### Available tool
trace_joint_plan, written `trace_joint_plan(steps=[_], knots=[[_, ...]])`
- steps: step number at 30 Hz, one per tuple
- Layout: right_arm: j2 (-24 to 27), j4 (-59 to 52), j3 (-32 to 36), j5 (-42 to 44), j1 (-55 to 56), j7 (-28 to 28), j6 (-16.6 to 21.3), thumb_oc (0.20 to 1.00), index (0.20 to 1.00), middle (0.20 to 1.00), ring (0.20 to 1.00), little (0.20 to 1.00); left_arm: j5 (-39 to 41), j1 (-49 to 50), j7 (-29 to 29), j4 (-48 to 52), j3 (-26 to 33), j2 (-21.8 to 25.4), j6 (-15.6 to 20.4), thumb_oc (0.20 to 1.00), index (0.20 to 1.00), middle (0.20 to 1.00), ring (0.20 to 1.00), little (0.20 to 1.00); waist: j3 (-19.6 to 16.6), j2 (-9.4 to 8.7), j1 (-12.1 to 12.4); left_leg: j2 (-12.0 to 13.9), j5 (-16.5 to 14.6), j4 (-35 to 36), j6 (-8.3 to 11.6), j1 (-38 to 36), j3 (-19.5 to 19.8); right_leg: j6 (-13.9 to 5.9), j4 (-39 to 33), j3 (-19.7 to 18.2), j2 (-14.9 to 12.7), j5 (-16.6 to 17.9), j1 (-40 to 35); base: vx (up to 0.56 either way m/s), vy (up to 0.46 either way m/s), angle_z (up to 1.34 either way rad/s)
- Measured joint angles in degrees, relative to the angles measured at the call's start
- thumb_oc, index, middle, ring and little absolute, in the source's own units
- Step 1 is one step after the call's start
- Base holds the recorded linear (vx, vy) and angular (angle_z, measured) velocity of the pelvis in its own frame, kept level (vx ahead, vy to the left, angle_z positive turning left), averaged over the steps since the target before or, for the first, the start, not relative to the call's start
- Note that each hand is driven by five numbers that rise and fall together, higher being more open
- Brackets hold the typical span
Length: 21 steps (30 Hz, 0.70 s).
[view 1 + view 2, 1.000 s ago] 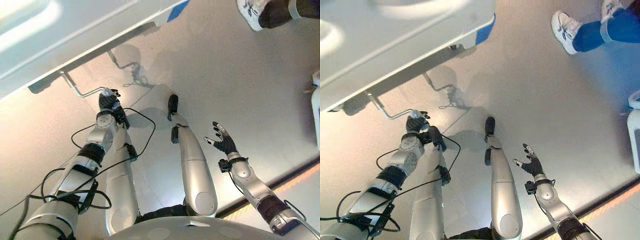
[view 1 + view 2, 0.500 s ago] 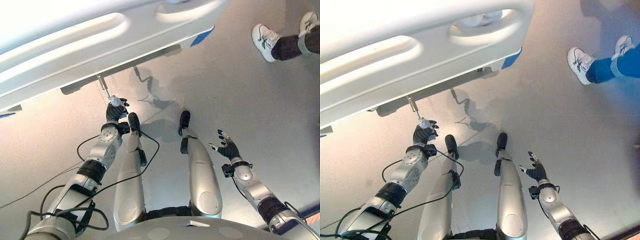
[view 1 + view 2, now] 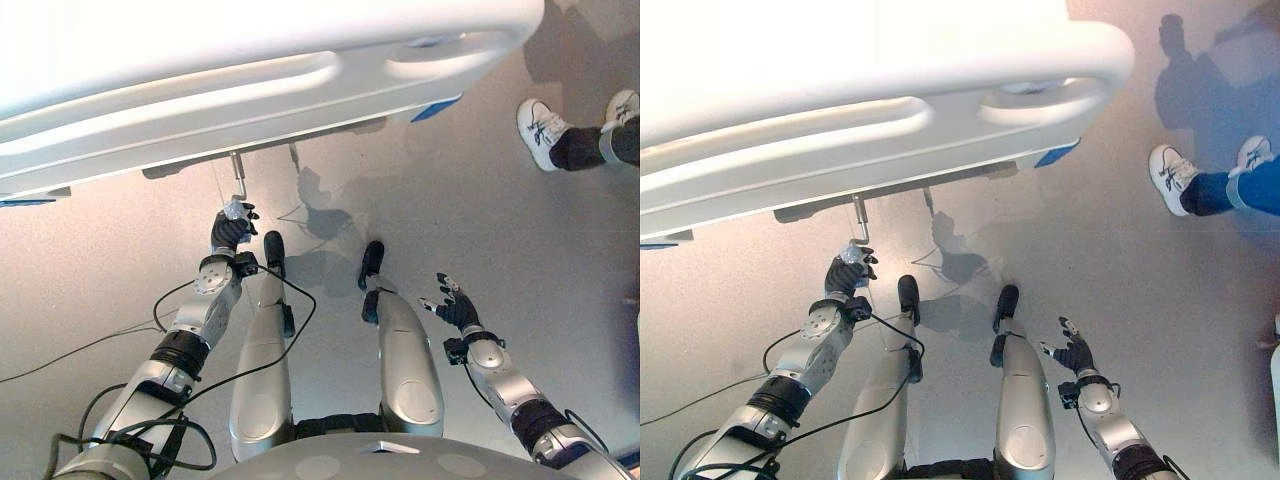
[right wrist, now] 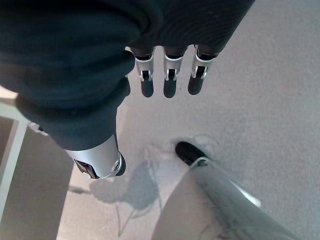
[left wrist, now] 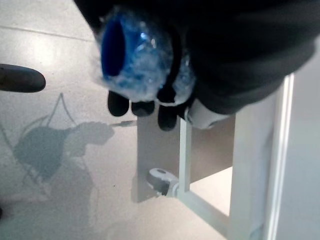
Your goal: Raise the hospital bed
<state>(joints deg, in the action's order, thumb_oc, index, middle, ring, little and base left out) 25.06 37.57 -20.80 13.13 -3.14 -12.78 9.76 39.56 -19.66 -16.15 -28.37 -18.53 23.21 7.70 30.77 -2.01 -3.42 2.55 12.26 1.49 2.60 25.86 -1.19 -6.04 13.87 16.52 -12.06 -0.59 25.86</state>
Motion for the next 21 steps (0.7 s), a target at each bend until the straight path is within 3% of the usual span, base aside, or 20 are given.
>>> trace_joint_plan(steps=[13,21], knots=[[0.4,-0.2,0.3,0.0,1.2,0.5,-0.1,1.000,1.000,1.000,1.000,1.000,-0.1,-0.1,1.5,0.1,0.3,-0.4,0.2,0.200,0.200,0.200,0.200,0.200,0.0,0.00,1.3,0.0,-0.2,-0.1,0.12,1.0,2.3,-0.43,-2.9,3.5,0.6,-0.4,-2.7,0.04,0.056,0.12],[0.9,-1.1,0.4,0.0,1.3,0.3,0.0,1.000,1.000,1.000,1.000,1.000,-0.5,-1.7,1.4,-2.8,2.0,1.9,1.5,0.200,0.200,0.200,0.200,0.200,-0.1,-0.21,1.4,0.0,-0.2,-1.3,0.12,5.0,3.2,-0.30,-3.6,4.8,1.1,-0.3,-0.9,0.01,0.041,0.11]])
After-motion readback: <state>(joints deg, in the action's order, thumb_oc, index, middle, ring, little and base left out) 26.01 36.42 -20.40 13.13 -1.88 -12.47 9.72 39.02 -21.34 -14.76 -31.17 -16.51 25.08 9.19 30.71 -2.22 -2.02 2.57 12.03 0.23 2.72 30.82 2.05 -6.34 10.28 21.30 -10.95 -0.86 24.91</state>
